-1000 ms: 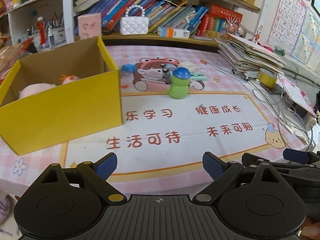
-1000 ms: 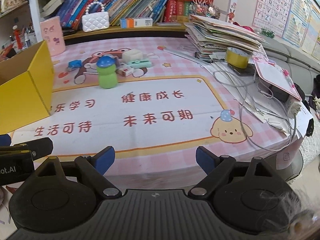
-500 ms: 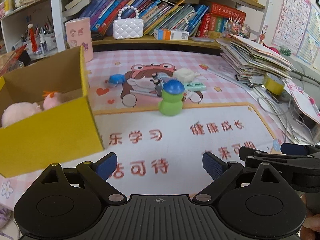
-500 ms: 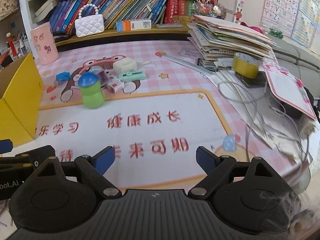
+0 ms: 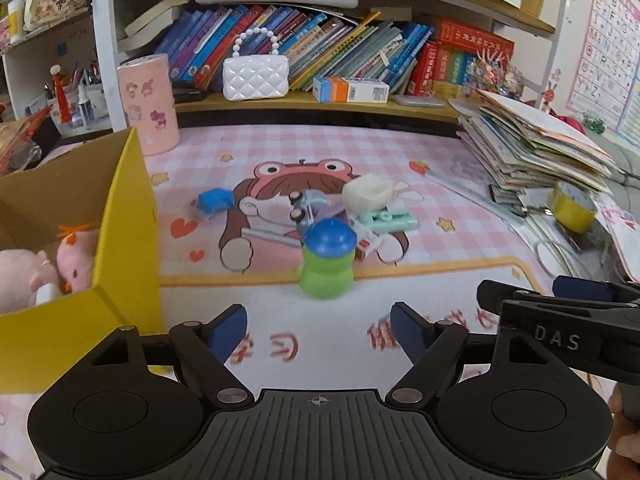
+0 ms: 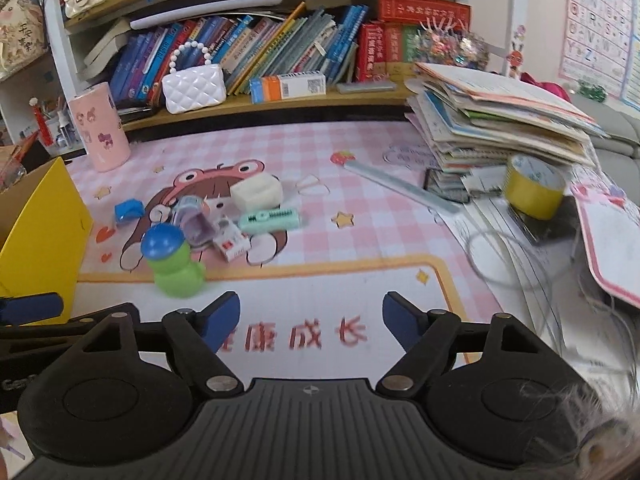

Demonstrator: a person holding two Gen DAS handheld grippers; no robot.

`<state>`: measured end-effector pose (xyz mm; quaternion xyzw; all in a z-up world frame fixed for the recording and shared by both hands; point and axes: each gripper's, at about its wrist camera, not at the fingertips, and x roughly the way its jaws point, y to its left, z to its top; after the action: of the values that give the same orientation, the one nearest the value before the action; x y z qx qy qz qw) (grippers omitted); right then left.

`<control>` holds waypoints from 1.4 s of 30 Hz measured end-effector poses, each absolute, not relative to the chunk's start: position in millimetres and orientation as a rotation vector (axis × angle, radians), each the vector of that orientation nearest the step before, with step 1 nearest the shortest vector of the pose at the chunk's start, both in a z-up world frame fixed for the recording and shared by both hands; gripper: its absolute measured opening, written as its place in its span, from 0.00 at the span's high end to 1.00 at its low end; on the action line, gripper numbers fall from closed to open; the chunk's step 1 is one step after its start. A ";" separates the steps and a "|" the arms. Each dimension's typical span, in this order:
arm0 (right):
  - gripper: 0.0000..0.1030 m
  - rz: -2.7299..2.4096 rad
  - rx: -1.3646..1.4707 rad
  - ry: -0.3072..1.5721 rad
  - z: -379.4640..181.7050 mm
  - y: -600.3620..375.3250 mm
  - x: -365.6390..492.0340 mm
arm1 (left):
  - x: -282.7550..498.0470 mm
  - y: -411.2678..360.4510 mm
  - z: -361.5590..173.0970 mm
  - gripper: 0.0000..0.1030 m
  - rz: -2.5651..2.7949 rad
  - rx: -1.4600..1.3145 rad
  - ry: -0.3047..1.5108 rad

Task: Organize objects
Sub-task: 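Move both tools toward the blue-capped green toy and mint-green stapler, then grasp the blue-capped green toy with the left tool while the right tool grasps the mint-green stapler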

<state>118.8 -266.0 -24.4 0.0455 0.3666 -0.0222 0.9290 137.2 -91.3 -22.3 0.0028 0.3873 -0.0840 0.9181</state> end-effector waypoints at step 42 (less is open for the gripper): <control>0.18 0.101 -0.009 0.832 -94.5 -246.1 300.6 | 159.2 -64.4 -34.9 0.63 0.031 -0.100 0.870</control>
<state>300.6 -246.1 -94.5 -0.0043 0.4040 0.0493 0.9134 159.2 -64.4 -34.9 -0.0482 0.4213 0.0151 0.9055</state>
